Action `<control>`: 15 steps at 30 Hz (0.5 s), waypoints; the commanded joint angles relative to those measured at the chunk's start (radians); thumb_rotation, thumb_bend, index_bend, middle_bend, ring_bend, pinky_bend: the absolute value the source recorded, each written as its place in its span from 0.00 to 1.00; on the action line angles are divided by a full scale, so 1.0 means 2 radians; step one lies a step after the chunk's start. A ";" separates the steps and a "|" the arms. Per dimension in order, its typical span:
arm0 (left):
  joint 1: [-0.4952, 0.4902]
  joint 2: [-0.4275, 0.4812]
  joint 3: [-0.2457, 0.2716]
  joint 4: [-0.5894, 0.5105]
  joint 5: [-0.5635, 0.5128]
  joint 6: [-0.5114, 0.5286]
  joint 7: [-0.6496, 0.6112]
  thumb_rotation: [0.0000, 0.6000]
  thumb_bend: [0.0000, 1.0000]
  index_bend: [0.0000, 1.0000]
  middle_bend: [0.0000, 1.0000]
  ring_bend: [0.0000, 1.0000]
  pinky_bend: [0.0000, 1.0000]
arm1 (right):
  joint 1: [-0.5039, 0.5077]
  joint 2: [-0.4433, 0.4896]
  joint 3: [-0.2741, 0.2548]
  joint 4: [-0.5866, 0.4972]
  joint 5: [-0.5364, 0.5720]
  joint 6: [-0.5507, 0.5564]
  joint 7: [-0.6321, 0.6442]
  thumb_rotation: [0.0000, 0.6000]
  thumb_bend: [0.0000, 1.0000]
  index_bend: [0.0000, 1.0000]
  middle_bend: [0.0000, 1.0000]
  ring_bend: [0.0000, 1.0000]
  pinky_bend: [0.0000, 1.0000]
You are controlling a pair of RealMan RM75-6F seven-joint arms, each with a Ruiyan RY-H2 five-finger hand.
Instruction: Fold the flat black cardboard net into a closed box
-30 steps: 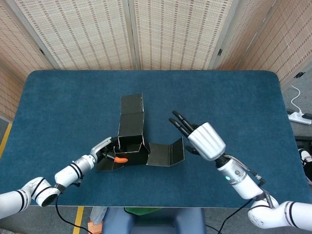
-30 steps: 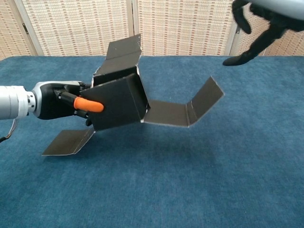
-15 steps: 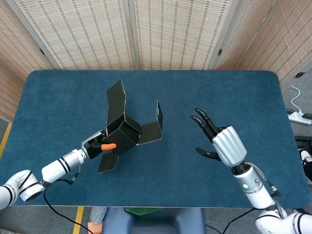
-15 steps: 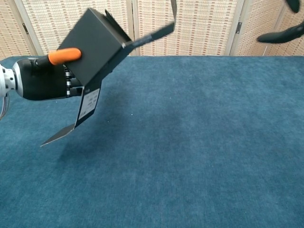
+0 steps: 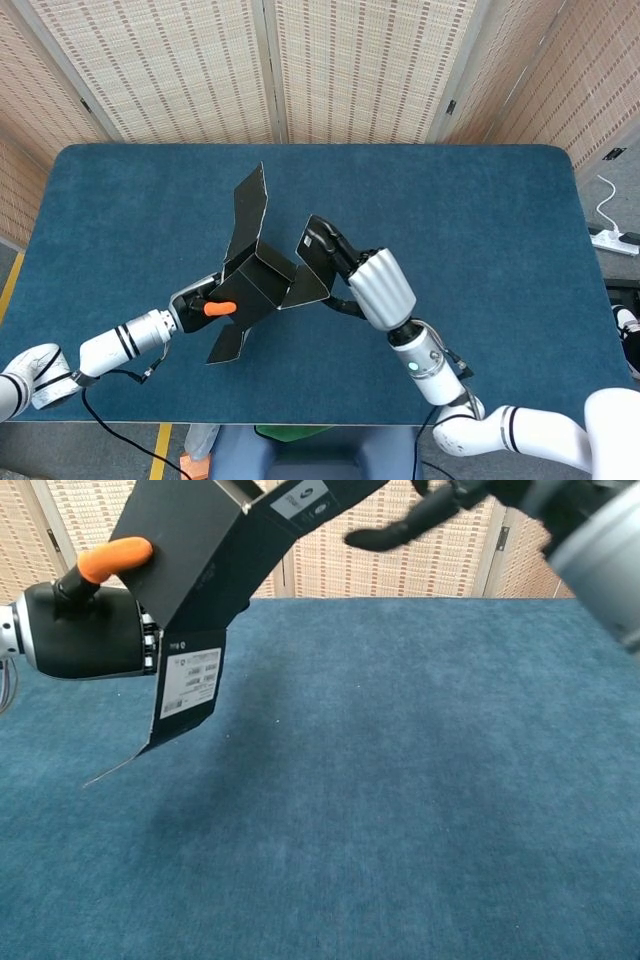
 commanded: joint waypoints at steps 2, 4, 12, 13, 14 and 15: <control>0.004 -0.008 0.010 0.009 0.002 0.013 0.032 1.00 0.16 0.33 0.34 0.51 0.66 | 0.017 -0.018 0.016 0.008 -0.005 -0.005 -0.018 1.00 0.03 0.00 0.08 0.72 1.00; 0.007 -0.014 0.013 0.019 0.001 0.016 0.057 1.00 0.16 0.32 0.33 0.51 0.66 | 0.023 -0.020 0.020 0.008 -0.005 -0.010 -0.027 1.00 0.03 0.00 0.08 0.72 1.00; 0.013 -0.028 0.023 0.042 0.000 0.017 0.166 1.00 0.16 0.32 0.33 0.51 0.65 | 0.031 -0.014 0.015 -0.002 -0.002 -0.035 -0.045 1.00 0.01 0.00 0.09 0.72 1.00; 0.013 -0.028 0.024 0.042 -0.001 0.016 0.179 1.00 0.16 0.32 0.33 0.51 0.65 | 0.031 -0.011 0.011 -0.006 0.000 -0.042 -0.045 1.00 0.01 0.00 0.09 0.72 1.00; 0.012 -0.028 0.024 0.043 -0.002 0.013 0.194 1.00 0.16 0.32 0.33 0.51 0.65 | 0.032 -0.006 0.007 -0.012 0.004 -0.053 -0.046 1.00 0.01 0.00 0.09 0.72 1.00; 0.011 -0.029 0.024 0.044 -0.005 0.007 0.213 1.00 0.16 0.32 0.33 0.51 0.65 | 0.032 0.002 0.003 -0.020 0.008 -0.065 -0.050 1.00 0.01 0.00 0.10 0.72 1.00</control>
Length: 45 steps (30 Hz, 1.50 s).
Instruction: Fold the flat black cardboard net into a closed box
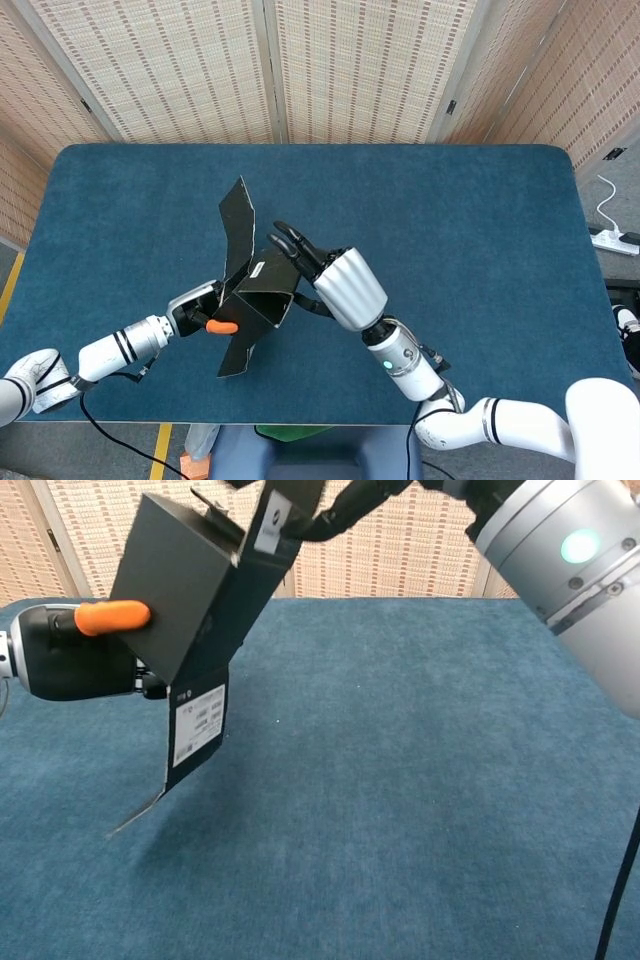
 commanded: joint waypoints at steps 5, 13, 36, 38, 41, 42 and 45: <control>-0.003 -0.005 0.001 0.002 -0.021 -0.034 0.125 1.00 0.16 0.32 0.33 0.50 0.65 | 0.001 0.039 -0.019 -0.041 0.017 -0.050 -0.032 1.00 0.00 0.00 0.10 0.72 1.00; -0.007 -0.012 -0.008 -0.018 -0.047 -0.072 0.222 1.00 0.16 0.32 0.33 0.50 0.65 | 0.007 0.032 -0.041 -0.027 0.003 -0.071 -0.070 1.00 0.00 0.00 0.10 0.72 1.00; 0.018 -0.113 -0.072 -0.015 -0.186 -0.180 0.654 1.00 0.16 0.30 0.30 0.48 0.64 | 0.008 -0.086 -0.115 0.181 -0.038 -0.096 -0.085 1.00 0.00 0.00 0.17 0.75 1.00; 0.019 -0.119 -0.076 -0.013 -0.197 -0.187 0.676 1.00 0.16 0.29 0.30 0.48 0.64 | 0.008 -0.094 -0.121 0.198 -0.042 -0.096 -0.083 1.00 0.00 0.00 0.17 0.75 1.00; 0.023 -0.123 -0.083 -0.013 -0.212 -0.197 0.703 1.00 0.16 0.27 0.29 0.48 0.63 | 0.007 -0.104 -0.128 0.222 -0.050 -0.090 -0.075 1.00 0.00 0.00 0.17 0.75 1.00; 0.024 -0.124 -0.085 -0.014 -0.216 -0.200 0.709 1.00 0.16 0.27 0.29 0.48 0.63 | 0.006 -0.107 -0.129 0.229 -0.051 -0.089 -0.072 1.00 0.00 0.00 0.17 0.75 1.00; 0.026 -0.123 -0.090 -0.018 -0.221 -0.206 0.718 1.00 0.16 0.24 0.28 0.47 0.63 | 0.005 -0.113 -0.132 0.247 -0.054 -0.084 -0.065 1.00 0.00 0.00 0.19 0.75 1.00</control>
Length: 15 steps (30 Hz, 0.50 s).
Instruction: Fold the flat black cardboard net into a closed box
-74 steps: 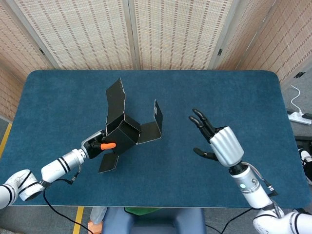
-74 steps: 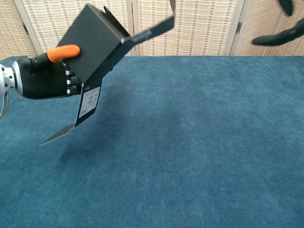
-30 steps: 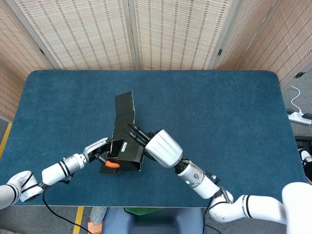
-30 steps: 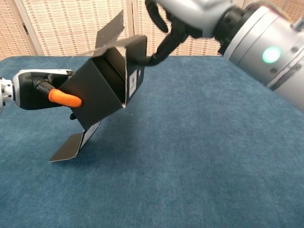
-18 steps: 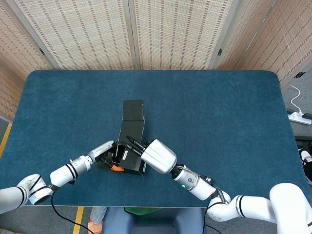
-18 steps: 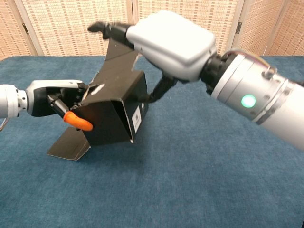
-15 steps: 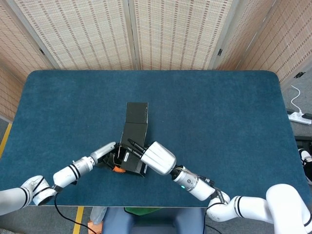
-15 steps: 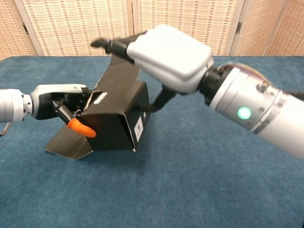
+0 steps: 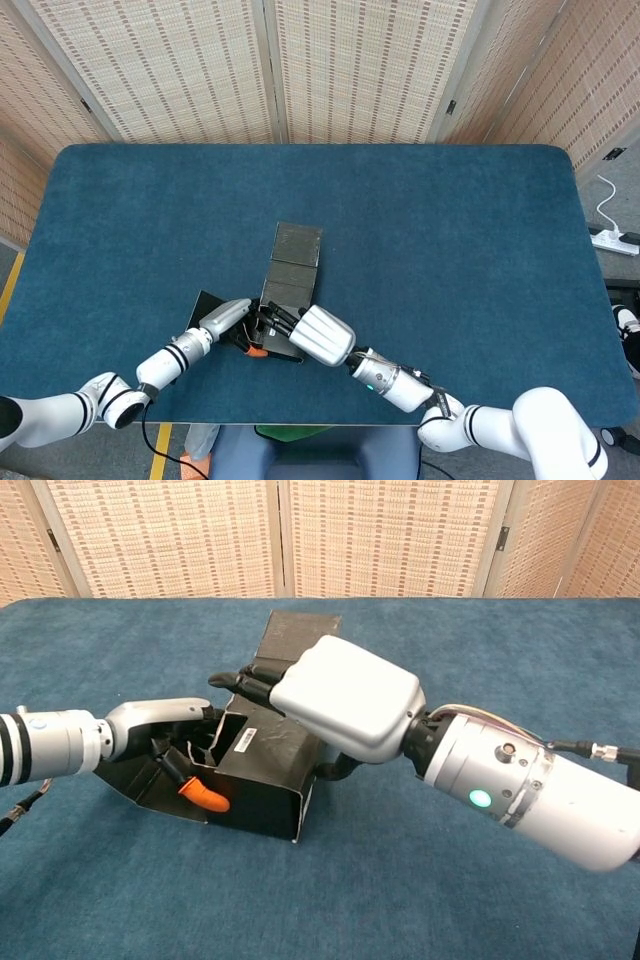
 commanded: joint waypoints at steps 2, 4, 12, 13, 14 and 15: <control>0.004 0.000 -0.007 -0.006 -0.005 -0.008 0.007 1.00 0.16 0.22 0.27 0.47 0.62 | -0.002 -0.009 -0.006 0.020 -0.005 0.006 0.014 1.00 0.00 0.00 0.20 0.75 1.00; 0.005 0.001 -0.010 -0.008 -0.004 -0.012 0.006 1.00 0.16 0.19 0.26 0.47 0.62 | -0.002 -0.011 -0.006 0.026 -0.008 0.009 0.018 1.00 0.00 0.00 0.21 0.75 1.00; 0.008 0.010 -0.015 -0.021 0.013 -0.018 -0.008 1.00 0.17 0.13 0.21 0.45 0.61 | -0.001 -0.010 -0.003 0.031 -0.010 0.016 0.024 1.00 0.03 0.05 0.26 0.76 1.00; 0.008 0.011 -0.015 -0.021 0.014 -0.019 -0.009 1.00 0.17 0.12 0.21 0.45 0.61 | -0.001 -0.009 -0.004 0.030 -0.010 0.015 0.023 1.00 0.04 0.06 0.28 0.76 1.00; 0.008 0.011 -0.015 -0.021 0.016 -0.019 -0.010 1.00 0.17 0.11 0.20 0.45 0.61 | -0.002 -0.007 -0.005 0.028 -0.011 0.013 0.023 1.00 0.04 0.08 0.29 0.76 1.00; 0.008 0.012 -0.016 -0.021 0.018 -0.021 -0.013 1.00 0.17 0.10 0.19 0.45 0.60 | -0.002 -0.005 -0.007 0.026 -0.011 0.012 0.021 1.00 0.05 0.09 0.30 0.77 1.00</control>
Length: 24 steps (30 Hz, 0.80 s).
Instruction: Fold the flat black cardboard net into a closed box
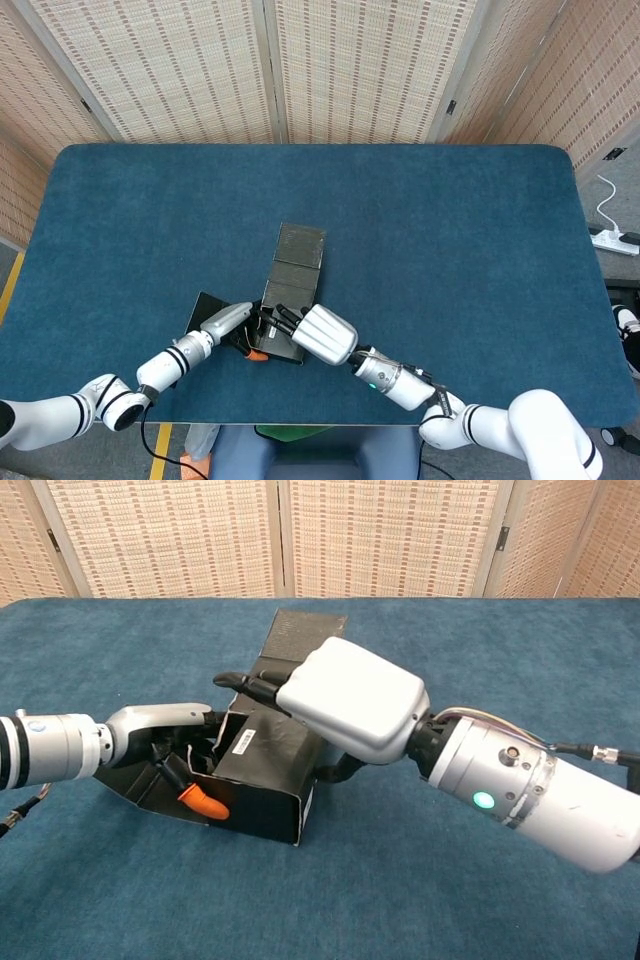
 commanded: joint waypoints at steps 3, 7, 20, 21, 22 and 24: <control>0.000 0.002 -0.002 -0.001 0.007 -0.005 -0.008 1.00 0.17 0.08 0.18 0.44 0.60 | -0.002 0.007 -0.005 -0.007 0.000 -0.007 -0.007 1.00 0.05 0.13 0.33 0.77 1.00; 0.000 0.004 -0.003 -0.002 0.011 -0.007 -0.011 1.00 0.17 0.05 0.16 0.44 0.60 | -0.003 0.010 -0.005 -0.010 -0.001 -0.005 -0.007 1.00 0.08 0.14 0.33 0.77 1.00; 0.000 0.009 -0.005 -0.012 0.014 -0.017 -0.010 1.00 0.17 0.02 0.13 0.43 0.60 | 0.001 0.021 -0.025 0.008 -0.032 0.013 0.020 1.00 0.21 0.22 0.32 0.77 1.00; 0.000 0.009 -0.005 -0.012 0.014 -0.018 -0.009 1.00 0.17 0.02 0.13 0.43 0.60 | 0.002 0.021 -0.027 0.011 -0.035 0.013 0.022 1.00 0.22 0.23 0.33 0.77 1.00; 0.000 0.009 -0.006 -0.013 0.014 -0.018 -0.008 1.00 0.17 0.02 0.13 0.43 0.60 | 0.003 0.021 -0.028 0.012 -0.036 0.012 0.022 1.00 0.22 0.24 0.34 0.77 1.00; 0.000 0.009 -0.007 -0.014 0.013 -0.018 -0.008 1.00 0.17 0.01 0.13 0.43 0.60 | 0.003 0.021 -0.029 0.015 -0.038 0.011 0.022 1.00 0.23 0.25 0.35 0.77 1.00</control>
